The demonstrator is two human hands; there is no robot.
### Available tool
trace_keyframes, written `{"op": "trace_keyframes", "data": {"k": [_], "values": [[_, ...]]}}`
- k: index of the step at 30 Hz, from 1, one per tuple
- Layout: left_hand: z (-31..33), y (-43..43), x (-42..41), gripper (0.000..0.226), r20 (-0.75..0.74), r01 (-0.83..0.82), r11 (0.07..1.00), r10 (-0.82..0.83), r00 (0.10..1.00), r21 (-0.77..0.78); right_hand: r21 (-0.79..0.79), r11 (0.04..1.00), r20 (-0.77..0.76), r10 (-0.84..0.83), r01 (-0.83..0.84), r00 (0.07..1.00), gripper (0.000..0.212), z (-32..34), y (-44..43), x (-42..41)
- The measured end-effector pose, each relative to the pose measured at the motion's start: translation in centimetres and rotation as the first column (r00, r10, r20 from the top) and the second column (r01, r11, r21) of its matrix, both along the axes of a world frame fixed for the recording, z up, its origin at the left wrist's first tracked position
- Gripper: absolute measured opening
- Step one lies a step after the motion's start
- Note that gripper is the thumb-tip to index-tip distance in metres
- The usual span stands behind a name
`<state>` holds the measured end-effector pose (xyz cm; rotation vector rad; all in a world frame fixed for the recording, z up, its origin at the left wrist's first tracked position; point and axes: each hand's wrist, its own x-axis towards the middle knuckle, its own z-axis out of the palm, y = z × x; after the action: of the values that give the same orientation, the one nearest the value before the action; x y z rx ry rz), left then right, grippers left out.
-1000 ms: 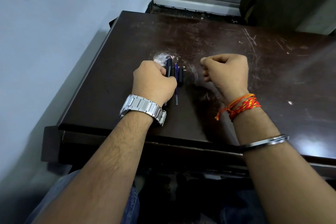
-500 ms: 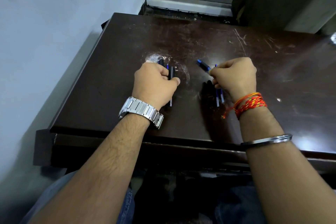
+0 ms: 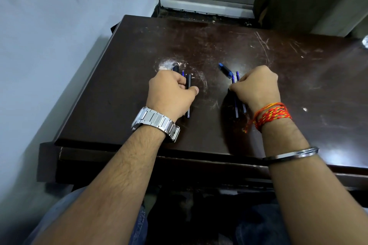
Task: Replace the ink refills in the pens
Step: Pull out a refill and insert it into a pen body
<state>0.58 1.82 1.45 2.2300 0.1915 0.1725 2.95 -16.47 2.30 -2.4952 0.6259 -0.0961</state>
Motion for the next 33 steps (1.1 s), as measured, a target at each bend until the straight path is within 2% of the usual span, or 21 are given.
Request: {"op": "trace_keyframes", "data": {"k": [1,3,6,10,14,19,23,26,33], "values": [[0.2,0.0,-0.1,0.016,-0.002,0.002,1.0,-0.002,1.0,-0.002,-0.007,1.0,-0.004,0.007,-0.007,1.0,0.031,0.0,0.0,0.0],[0.1,0.0,-0.2,0.023,0.008,0.011,1.0,-0.011,1.0,0.0,-0.013,1.0,-0.006,0.016,-0.016,1.0,0.032,0.0,0.1,0.0],[0.0,0.0,0.0,0.017,0.006,0.015,1.0,-0.015,1.0,-0.016,-0.011,1.0,-0.013,0.026,-0.026,1.0,0.032,-0.1,0.2,0.0],[-0.1,0.0,-0.1,0.027,0.007,0.042,0.999,-0.042,0.999,-0.008,-0.024,0.998,0.003,0.063,-0.063,0.998,0.028,-0.3,0.6,-0.2],[-0.1,0.0,-0.1,0.028,0.013,0.05,0.999,-0.05,0.999,-0.005,-0.006,0.997,0.135,0.074,-0.074,0.988,0.033,0.0,1.0,-0.2],[0.3,0.0,-0.3,0.017,0.009,0.069,0.997,-0.069,0.998,-0.019,0.187,0.974,0.371,0.049,-0.127,0.927,0.035,0.9,1.7,-0.7],[0.5,-0.2,-0.6,0.03,0.031,0.121,0.992,-0.122,0.992,0.016,0.471,0.866,0.478,-0.093,-0.166,0.873,0.029,1.2,2.9,-0.5],[0.5,-0.3,-0.8,0.017,0.003,0.179,0.983,-0.179,0.984,0.04,0.524,0.823,0.547,-0.126,-0.221,0.828,0.027,1.4,3.7,-0.4],[0.5,-0.7,-1.1,0.018,-0.019,0.284,0.957,-0.283,0.959,0.063,0.599,0.755,0.576,-0.174,-0.267,0.799,0.018,1.2,4.3,0.0]]}}
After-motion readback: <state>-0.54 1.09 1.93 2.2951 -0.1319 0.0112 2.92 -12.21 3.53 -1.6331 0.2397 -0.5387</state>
